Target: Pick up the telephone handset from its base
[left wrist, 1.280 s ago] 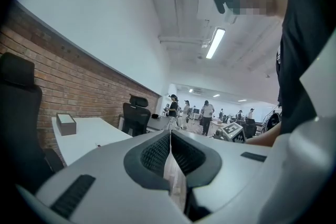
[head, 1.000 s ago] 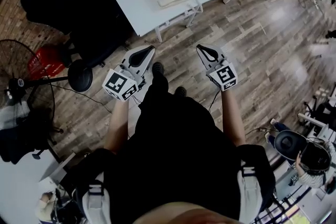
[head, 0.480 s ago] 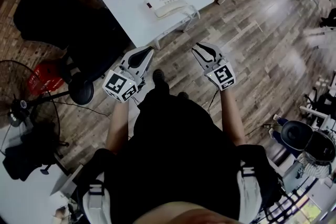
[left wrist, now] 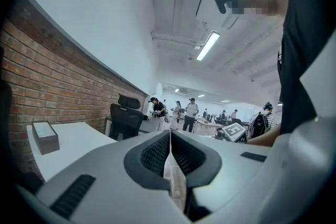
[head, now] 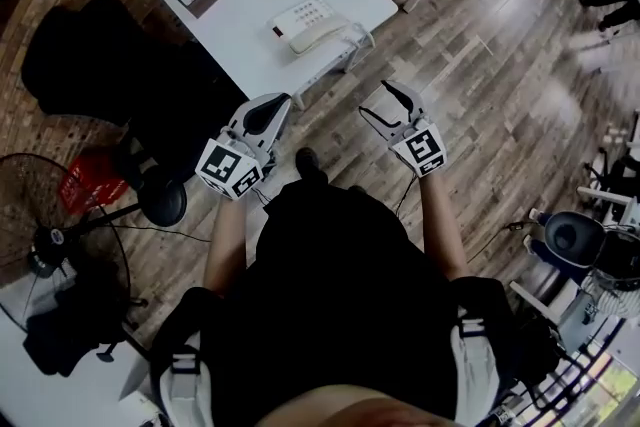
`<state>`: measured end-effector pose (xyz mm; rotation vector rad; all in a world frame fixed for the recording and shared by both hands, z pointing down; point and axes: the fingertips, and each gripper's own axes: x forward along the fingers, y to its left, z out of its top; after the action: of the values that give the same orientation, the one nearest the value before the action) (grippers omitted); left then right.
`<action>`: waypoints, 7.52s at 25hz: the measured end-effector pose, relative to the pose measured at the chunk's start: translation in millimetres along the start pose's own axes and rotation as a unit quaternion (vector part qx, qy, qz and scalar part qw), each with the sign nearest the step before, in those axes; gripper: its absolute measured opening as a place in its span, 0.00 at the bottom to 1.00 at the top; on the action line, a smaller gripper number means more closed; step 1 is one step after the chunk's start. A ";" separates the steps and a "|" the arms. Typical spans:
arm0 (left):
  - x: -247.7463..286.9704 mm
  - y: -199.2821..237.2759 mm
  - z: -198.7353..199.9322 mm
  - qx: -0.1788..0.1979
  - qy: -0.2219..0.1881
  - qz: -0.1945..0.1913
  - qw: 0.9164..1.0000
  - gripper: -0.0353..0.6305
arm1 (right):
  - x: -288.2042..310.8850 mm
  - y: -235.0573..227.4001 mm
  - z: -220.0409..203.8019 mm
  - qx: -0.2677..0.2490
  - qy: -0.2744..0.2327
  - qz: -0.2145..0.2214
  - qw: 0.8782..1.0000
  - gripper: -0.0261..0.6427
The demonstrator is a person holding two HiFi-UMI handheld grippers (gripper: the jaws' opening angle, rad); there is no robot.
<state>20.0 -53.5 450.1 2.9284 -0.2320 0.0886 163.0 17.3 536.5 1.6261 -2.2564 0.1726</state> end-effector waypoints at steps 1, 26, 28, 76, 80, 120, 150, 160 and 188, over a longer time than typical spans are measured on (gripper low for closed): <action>0.2 3.3 0.5 0.001 -0.001 -0.002 1.000 0.09 | 2.4 -0.7 0.1 0.000 0.002 -0.002 1.000 0.49; -20.5 61.1 0.6 -0.007 0.001 -0.038 0.999 0.09 | 65.2 13.0 10.9 -0.034 0.039 -0.039 0.998 0.63; -22.9 67.0 -2.0 -0.007 0.006 -0.037 0.999 0.09 | 72.8 16.0 11.8 -0.033 0.039 -0.037 0.998 0.63; -21.6 182.6 22.7 -0.045 -0.037 0.176 0.983 0.09 | 225.5 -53.9 14.2 -0.216 0.118 0.213 0.946 0.64; -27.2 187.6 22.0 -0.051 -0.046 0.203 0.977 0.09 | 232.2 -55.0 -1.2 -0.257 0.139 0.244 0.925 0.63; -53.5 183.2 10.5 -0.077 -0.053 0.338 0.937 0.09 | 306.0 -87.7 -133.4 -0.387 0.276 0.426 0.770 0.56; -62.1 181.3 12.1 -0.076 -0.045 0.348 0.933 0.09 | 309.7 -83.2 -142.0 -0.399 0.298 0.454 0.738 0.36; -62.6 179.4 13.3 -0.072 -0.048 0.343 0.935 0.09 | 307.7 -82.0 -141.8 -0.400 0.295 0.447 0.743 0.36; -56.5 177.3 21.4 -0.058 -0.047 0.309 0.948 0.09 | 288.4 -91.9 -123.8 -0.338 0.295 0.406 0.796 0.36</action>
<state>-63.5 -221.0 459.7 2.6312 -1.1179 0.0259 195.1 -233.9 743.3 0.1323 -1.9825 0.0482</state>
